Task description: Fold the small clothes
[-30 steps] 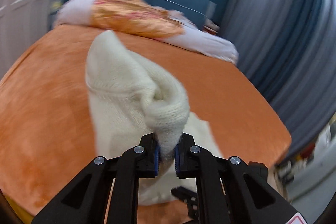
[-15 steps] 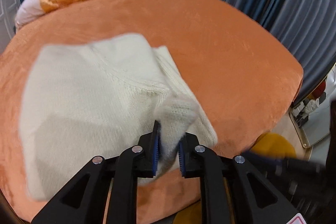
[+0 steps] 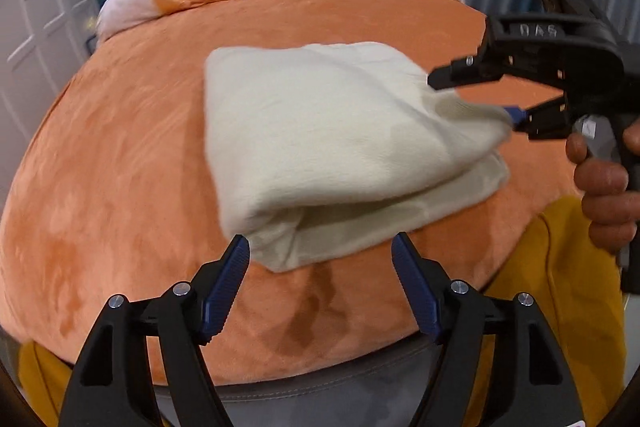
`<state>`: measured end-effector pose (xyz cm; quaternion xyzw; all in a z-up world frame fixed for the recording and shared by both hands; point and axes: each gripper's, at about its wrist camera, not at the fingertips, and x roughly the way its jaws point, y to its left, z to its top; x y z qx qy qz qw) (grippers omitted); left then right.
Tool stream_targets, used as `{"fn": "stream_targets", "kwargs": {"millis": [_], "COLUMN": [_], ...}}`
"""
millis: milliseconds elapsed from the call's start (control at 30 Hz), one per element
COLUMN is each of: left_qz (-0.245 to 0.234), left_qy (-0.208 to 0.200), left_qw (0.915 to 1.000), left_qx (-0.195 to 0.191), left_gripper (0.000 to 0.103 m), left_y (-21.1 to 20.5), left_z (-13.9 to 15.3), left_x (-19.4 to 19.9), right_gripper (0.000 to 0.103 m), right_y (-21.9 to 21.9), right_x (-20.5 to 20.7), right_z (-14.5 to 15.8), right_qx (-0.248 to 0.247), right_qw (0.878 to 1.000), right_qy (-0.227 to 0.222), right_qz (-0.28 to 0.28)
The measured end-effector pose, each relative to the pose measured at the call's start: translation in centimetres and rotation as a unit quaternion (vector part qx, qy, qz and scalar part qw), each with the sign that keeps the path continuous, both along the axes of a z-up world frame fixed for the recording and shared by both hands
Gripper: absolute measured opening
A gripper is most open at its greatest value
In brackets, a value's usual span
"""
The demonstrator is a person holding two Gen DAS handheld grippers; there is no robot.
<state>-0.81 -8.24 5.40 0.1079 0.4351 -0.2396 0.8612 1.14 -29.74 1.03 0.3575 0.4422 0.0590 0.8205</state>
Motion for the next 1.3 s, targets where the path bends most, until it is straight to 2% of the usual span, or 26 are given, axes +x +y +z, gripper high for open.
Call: {"fn": "stream_targets", "kwargs": {"millis": [67,100,167,200,233,300,333,400,467,533,600,667,733,867,933,1000,1033,1100,1200,1233,1267,1300], "left_qz": [0.008,0.012,0.024,0.033,0.040,0.049,0.046,0.035,0.034,0.042,0.049,0.055,0.054,0.062,0.059,0.039,0.026,0.023,0.038,0.047,0.054,0.060], "left_qy": [-0.006,-0.004,0.004,0.006,0.004,-0.002,-0.003,-0.006,-0.003,0.018,0.050,0.060,0.060,0.081,0.086,0.075,0.064,0.042,0.027,0.026,0.024,0.029], "left_qw": [0.9999,0.9998,0.9997,0.9994,0.9992,0.9985,0.9986,0.9991,0.9989,0.9979,0.9964,0.9960,0.9964,0.9948,0.9944,0.9959,0.9972,0.9987,0.9989,0.9986,0.9983,0.9978], "left_qx": [-0.012,-0.014,-0.007,0.002,0.010,0.026,0.024,0.021,0.032,0.046,0.047,0.038,0.028,-0.001,-0.015,-0.030,-0.030,-0.017,-0.008,-0.006,-0.002,0.005], "left_gripper": [0.073,0.077,0.078,0.075,0.071,0.043,0.035,0.026,0.021,0.017,0.017,0.018,0.018,0.020,0.019,0.022,0.027,0.061,0.063,0.063,0.061,0.041], "left_y": [0.0,-0.2,-0.1,0.0,0.1,0.5,0.8,1.4,1.5,1.6,1.9,2.4,2.7,3.7,3.9,3.4,2.7,1.6,0.8,0.7,0.7,0.7], "left_z": [0.2,-0.1,-0.8,-1.3,-1.5,-1.5,-1.4,-1.1,-1.4,-2.6,-4.4,-4.9,-4.6,-4.3,-3.7,-2.7,-2.4,-2.1,-2.3,-2.4,-2.6,-2.9], "left_x": [0.5,0.9,1.5,1.9,2.1,2.7,2.9,3.0,3.0,3.3,3.8,3.8,3.6,3.8,3.2,2.2,1.7,1.3,2.1,2.6,3.1,3.8], "right_gripper": [0.065,0.054,0.016,0.014,0.013,0.012,0.012,0.012,0.012,0.013,0.013,0.013,0.015,0.019,0.032,0.041,0.044,0.051,0.051,0.045,0.031,0.009], "right_y": [0.7,1.1,1.8,1.9,1.7,1.1,0.8,0.4,-0.2,-1.7,-3.1,-3.4,-3.6,-3.4,-3.0,-3.2,-3.3,-3.1,-2.7,-2.3,-1.8,-1.5], "right_x": [0.9,1.4,2.0,2.0,1.7,0.0,-0.8,-2.9,-3.4,-2.2,-1.4,-2.1,-2.5,-3.8,-4.4,-4.8,-5.0,-3.9,-3.2,-2.9,-2.3,-1.9], "right_z": [-0.5,-0.6,-0.4,0.3,1.6,5.8,7.4,10.0,8.8,4.0,-1.5,-3.2,-2.7,-0.2,0.9,0.9,0.5,0.0,-1.2,-1.3,-1.1,-0.7], "right_qx": [-0.001,-0.002,-0.021,-0.021,-0.023,-0.014,-0.008,-0.039,-0.068,-0.071,-0.043,-0.015,-0.008,-0.034,-0.040,-0.041,-0.040,-0.025,-0.006,-0.010,-0.014,-0.013], "right_qw": [1.000,1.000,0.999,0.999,0.999,0.994,0.991,0.986,0.986,0.994,0.999,0.999,0.999,0.998,0.997,0.997,0.998,0.998,0.999,0.999,0.999,1.000], "right_qy": [0.009,0.011,0.013,0.001,-0.022,-0.100,-0.126,-0.164,-0.151,-0.078,-0.004,-0.007,-0.018,-0.044,-0.058,-0.049,-0.036,-0.021,0.008,0.015,0.013,0.008], "right_qz": [0.012,0.020,0.030,0.038,0.038,0.036,0.033,0.019,0.003,-0.018,-0.031,-0.038,-0.039,-0.042,-0.042,-0.037,-0.039,-0.044,-0.043,-0.039,-0.029,-0.022]}}
